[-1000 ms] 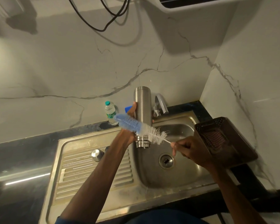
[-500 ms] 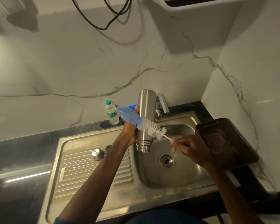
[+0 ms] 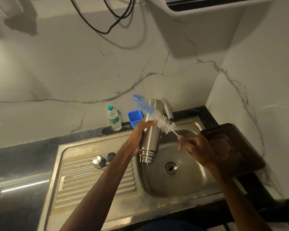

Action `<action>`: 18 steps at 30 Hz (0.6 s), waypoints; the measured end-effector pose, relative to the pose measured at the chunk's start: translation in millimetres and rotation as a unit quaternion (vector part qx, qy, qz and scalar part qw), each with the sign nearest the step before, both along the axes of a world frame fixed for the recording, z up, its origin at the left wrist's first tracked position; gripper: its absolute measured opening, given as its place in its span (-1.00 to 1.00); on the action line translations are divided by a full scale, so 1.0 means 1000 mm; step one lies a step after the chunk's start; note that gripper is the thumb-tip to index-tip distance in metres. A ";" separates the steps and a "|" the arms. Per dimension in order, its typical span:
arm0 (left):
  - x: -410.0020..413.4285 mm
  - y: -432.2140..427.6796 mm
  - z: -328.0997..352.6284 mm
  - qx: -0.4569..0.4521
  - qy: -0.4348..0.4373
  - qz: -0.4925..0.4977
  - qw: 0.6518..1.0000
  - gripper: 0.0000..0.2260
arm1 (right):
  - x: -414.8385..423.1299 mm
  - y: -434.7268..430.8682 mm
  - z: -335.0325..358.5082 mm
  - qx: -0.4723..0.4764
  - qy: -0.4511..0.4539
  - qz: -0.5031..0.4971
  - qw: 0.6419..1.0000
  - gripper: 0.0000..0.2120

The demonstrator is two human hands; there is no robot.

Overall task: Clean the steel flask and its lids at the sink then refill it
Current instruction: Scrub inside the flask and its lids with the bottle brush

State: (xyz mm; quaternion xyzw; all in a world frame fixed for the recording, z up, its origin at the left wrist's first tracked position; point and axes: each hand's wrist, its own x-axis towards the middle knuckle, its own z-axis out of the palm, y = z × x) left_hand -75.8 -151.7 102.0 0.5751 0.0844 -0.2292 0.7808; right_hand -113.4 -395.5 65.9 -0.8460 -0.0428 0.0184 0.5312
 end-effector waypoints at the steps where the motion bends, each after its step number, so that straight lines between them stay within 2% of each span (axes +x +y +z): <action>1: -0.001 0.000 0.001 -0.001 -0.007 -0.009 1.000 -0.54 | 0.000 0.000 0.003 0.000 -0.004 -0.009 1.000 -0.57; 5: -0.005 -0.005 0.000 -0.029 -0.035 -0.032 0.998 -0.40 | 0.014 0.005 0.023 0.007 -0.028 -0.086 0.996 -0.62; 8: -0.004 -0.007 -0.001 -0.048 -0.026 -0.035 0.998 -0.48 | 0.018 0.006 0.031 0.010 -0.040 -0.090 0.995 -0.60; 13: 0.003 -0.002 -0.001 -0.043 -0.003 -0.003 0.999 -0.59 | 0.002 0.000 0.020 -0.003 -0.003 0.003 1.000 -0.60; 18: 0.000 -0.003 -0.006 -0.065 0.016 -0.004 0.998 -0.62 | 0.015 0.001 0.025 -0.012 -0.032 -0.063 0.997 -0.59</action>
